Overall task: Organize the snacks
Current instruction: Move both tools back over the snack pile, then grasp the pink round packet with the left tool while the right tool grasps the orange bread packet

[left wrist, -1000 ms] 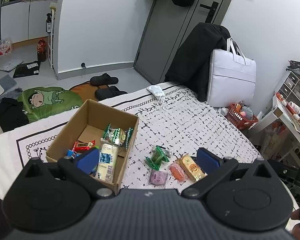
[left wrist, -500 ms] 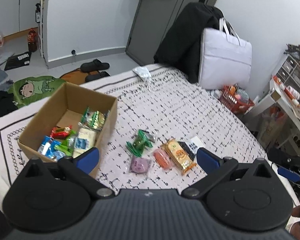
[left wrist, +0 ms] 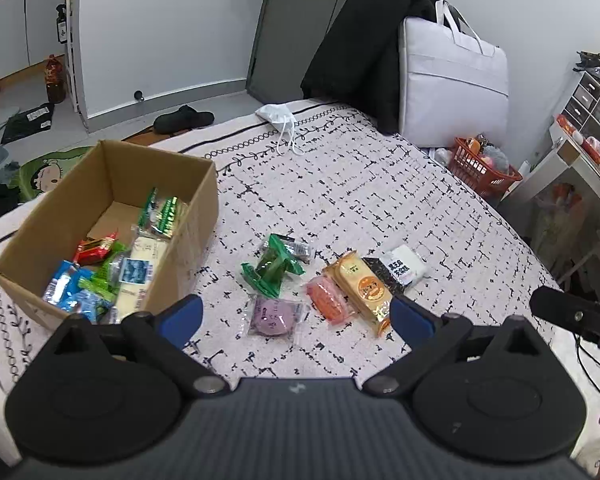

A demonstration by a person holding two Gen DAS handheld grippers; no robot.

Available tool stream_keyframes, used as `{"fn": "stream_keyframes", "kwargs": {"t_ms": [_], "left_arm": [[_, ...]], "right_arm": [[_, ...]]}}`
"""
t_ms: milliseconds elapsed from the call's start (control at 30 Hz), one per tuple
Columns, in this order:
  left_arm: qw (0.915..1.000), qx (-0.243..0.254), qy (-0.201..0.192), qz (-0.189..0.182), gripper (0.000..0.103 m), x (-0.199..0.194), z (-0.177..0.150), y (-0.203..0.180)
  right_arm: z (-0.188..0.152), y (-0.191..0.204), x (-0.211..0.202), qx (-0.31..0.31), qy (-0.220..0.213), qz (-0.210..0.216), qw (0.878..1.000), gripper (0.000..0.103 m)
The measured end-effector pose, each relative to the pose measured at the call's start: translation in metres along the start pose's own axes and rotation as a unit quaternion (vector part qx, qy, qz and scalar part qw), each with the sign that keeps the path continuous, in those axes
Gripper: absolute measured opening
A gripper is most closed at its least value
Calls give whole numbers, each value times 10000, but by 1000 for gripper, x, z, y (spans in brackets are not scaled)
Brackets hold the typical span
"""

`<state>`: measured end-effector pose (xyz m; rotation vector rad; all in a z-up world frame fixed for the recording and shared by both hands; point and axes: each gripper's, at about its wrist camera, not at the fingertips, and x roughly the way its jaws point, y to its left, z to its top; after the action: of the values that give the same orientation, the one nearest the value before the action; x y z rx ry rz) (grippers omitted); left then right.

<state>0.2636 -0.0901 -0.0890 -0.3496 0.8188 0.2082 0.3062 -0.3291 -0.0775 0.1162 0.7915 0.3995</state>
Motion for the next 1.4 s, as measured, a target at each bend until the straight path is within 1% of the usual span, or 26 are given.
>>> {"fn": "stream_keyframes", "kwargs": {"t_ms": [133, 367, 500, 533, 567, 633, 800, 867, 1000, 1067, 1133, 1200, 1267, 1333, 1367, 1400], "left_arm": [[9999, 70, 67, 64, 98, 17, -5, -2], [9993, 94, 332, 106, 98, 46, -12, -1], [9988, 205, 409, 149, 98, 63, -13, -2], [9987, 196, 443, 154, 96, 68, -12, -2], [9986, 160, 483, 154, 93, 72, -12, -1], [9982, 94, 579, 132, 88, 82, -13, 2], [9973, 67, 705, 215, 78, 102, -15, 7], [9969, 5, 759, 230, 71, 109, -15, 11], [9961, -30, 841, 272, 67, 122, -15, 15], [9956, -81, 898, 269, 62, 127, -16, 17], [9952, -178, 944, 179, 60, 131, -16, 21], [9950, -240, 967, 105, 55, 134, -15, 23], [9948, -226, 987, 42, 48, 135, -14, 23], [9950, -196, 983, 21, 44, 134, -12, 21], [9951, -183, 967, 31, 37, 133, -11, 21], [9951, -187, 969, 13, 36, 133, -9, 22]], "right_arm": [[-3, 2, 18, -158, 205, -11, 9997, 92], [-8, 10, 52, -518, 617, -136, 9967, 92], [-9, 11, 65, -660, 739, -198, 9949, 89], [-10, 11, 69, -662, 793, -182, 9945, 86], [-10, 10, 74, -672, 855, -181, 9939, 80], [-11, 9, 83, -693, 971, -212, 9926, 77], [-10, 9, 98, -700, 1103, -193, 9912, 76], [-10, 10, 104, -699, 1144, -150, 9909, 74], [-12, 13, 119, -763, 1290, -106, 9886, 74], [-13, 17, 126, -813, 1360, -102, 9873, 74], [-15, 19, 134, -840, 1427, -102, 9861, 74], [-16, 21, 141, -889, 1478, -117, 9849, 74], [-17, 23, 147, -921, 1520, -146, 9840, 72], [-19, 24, 153, -948, 1551, -189, 9832, 72], [-19, 24, 155, -959, 1540, -216, 9832, 72], [-19, 26, 156, -985, 1518, -245, 9832, 72]]}}
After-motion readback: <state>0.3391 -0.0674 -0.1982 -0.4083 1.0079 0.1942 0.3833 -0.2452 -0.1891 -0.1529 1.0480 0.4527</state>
